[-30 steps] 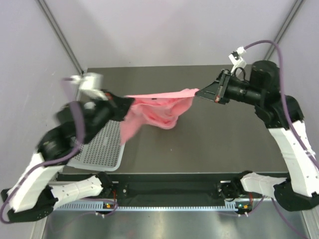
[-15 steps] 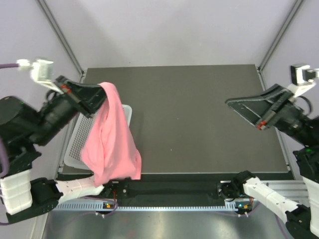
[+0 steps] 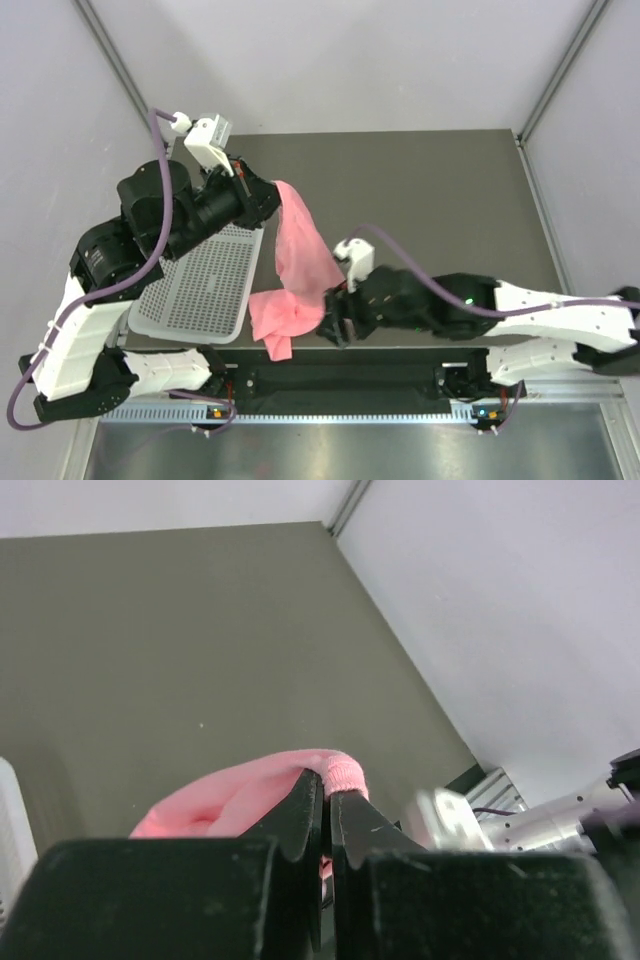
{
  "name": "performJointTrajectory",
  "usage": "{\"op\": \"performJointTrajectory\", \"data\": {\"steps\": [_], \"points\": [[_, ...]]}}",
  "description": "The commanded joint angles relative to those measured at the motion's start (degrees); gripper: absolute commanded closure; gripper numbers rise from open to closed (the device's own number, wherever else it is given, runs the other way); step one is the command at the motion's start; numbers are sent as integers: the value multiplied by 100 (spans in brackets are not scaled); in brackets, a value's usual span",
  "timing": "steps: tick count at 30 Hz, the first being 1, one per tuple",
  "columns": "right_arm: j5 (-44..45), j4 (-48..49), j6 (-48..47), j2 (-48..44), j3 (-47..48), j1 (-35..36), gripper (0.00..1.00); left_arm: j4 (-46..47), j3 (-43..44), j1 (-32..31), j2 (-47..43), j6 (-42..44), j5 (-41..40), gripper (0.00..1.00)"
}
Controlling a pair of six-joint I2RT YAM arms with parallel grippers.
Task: Fold and stack the t-shirts
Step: Flatten the tshirt out
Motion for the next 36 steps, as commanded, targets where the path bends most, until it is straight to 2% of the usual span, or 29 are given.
{"op": "performJointTrajectory", "data": {"steps": [1, 2, 3, 6, 10, 11, 14, 18, 19, 21, 22, 24, 27, 36], "points": [[2870, 21, -67, 1019, 1249, 1266, 34, 114, -110, 7, -44, -199, -353, 100], [3536, -67, -172, 1259, 1504, 1486, 32, 105, -145, 7, -44, -217, -380, 100], [3821, -138, -191, 1488, 1942, 1758, 30, 122, -207, 7, -52, -234, -398, 100], [4674, -638, 160, 2270, 2515, 1953, 28, 184, -251, 7, -79, -269, -380, 100], [5378, -386, 354, 2483, 2509, 1980, 19, 263, -260, 7, -105, -419, -196, 100], [5597, -193, 154, 2500, 2431, 1980, 18, 298, -286, 7, -114, -462, -161, 100], [6028, -234, 353, 2615, 2482, 1954, 22, 333, -331, 7, -175, -516, -73, 100], [5907, -43, 416, 2466, 2036, 1770, 36, 316, -348, 7, -246, -594, -37, 100], [5837, 428, 355, 2300, 1878, 1760, 41, 307, -365, -2, -272, -603, -20, 100], [5512, 1088, 13, 2019, 1316, 1717, 43, 307, -374, 7, -299, -638, -2, 100], [5363, 1675, -110, 1930, 1131, 1690, 43, 307, -383, 7, -316, -656, 6, 100], [5020, 2075, -270, 1798, 761, 1638, 42, 307, -418, 7, -342, -674, 15, 100], [4984, 2006, -86, 1929, 768, 1602, 35, 325, -462, 7, -386, -735, 59, 100], [4712, 2349, 11, 2149, 944, 1357, 36, 360, -682, 7, -597, -902, 130, 100]]}}
